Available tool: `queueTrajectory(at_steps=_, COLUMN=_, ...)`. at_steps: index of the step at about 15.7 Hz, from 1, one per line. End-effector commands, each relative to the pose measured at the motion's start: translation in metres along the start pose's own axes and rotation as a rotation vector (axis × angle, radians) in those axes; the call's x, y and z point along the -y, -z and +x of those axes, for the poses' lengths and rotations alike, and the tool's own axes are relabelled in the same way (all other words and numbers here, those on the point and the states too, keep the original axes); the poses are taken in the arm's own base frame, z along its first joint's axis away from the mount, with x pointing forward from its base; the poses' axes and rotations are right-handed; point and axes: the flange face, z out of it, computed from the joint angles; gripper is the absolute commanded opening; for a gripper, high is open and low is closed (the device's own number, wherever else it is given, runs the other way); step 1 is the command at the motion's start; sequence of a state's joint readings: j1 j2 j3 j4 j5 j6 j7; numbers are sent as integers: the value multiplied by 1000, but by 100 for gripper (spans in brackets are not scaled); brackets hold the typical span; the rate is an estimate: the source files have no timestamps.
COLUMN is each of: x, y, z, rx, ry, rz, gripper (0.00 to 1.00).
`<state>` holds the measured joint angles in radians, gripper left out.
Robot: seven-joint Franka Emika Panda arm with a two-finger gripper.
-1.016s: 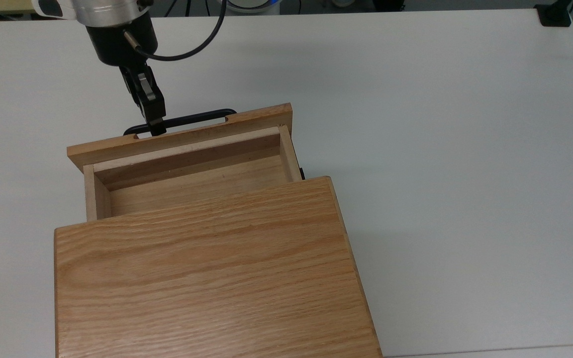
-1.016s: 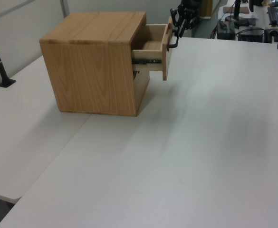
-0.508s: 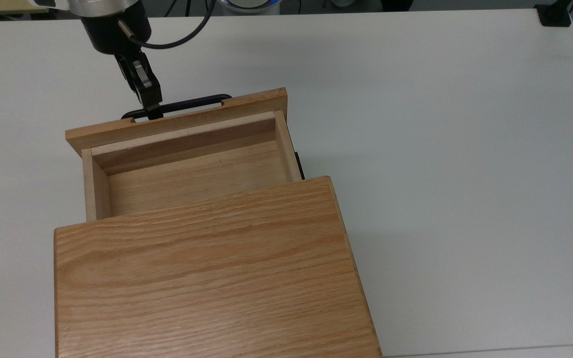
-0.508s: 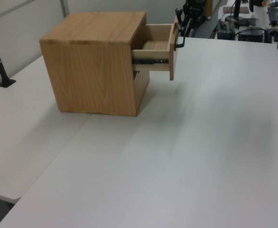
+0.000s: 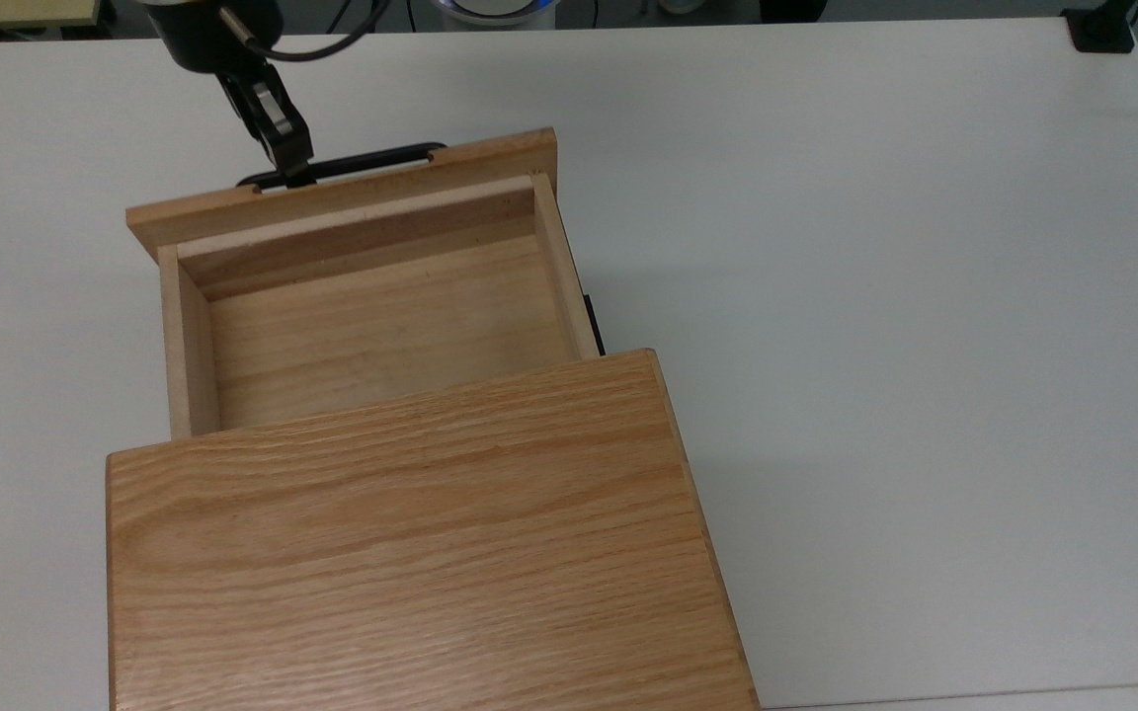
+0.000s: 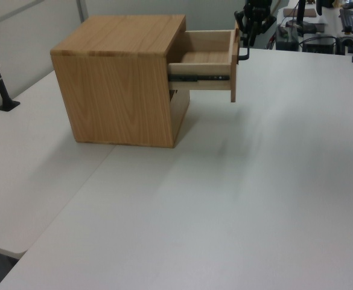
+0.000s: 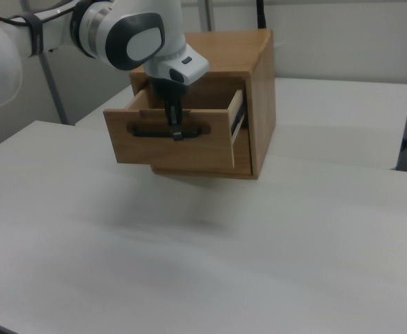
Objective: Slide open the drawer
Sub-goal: 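Pull the handle outward, sliding the drawer out of the box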
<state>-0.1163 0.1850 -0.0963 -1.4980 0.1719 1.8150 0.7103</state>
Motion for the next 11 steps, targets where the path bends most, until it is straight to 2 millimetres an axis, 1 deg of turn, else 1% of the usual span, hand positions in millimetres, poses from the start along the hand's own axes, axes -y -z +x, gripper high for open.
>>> queueTrajectory(at_steps=1, x=-28, y=47, z=-7, rx=-1, ry=65, rz=18, gripper=7)
queueTrajectory(at_steps=4, x=-31, y=49, z=-8, rx=8, ry=94, rz=12, gripper=7)
queueTrajectory(at_steps=5, x=-33, y=50, z=-7, rx=10, ry=97, rz=10, gripper=10)
queueTrajectory(at_steps=6, x=-35, y=51, z=-6, rx=11, ry=94, rz=13, gripper=25)
queueTrajectory(at_steps=7, x=-36, y=51, z=-5, rx=13, ry=89, rz=13, gripper=69)
queueTrajectory(at_steps=8, x=-35, y=50, z=-6, rx=15, ry=83, rz=13, gripper=100)
queueTrajectory(at_steps=11, x=-35, y=52, z=-6, rx=12, ry=85, rz=17, gripper=100)
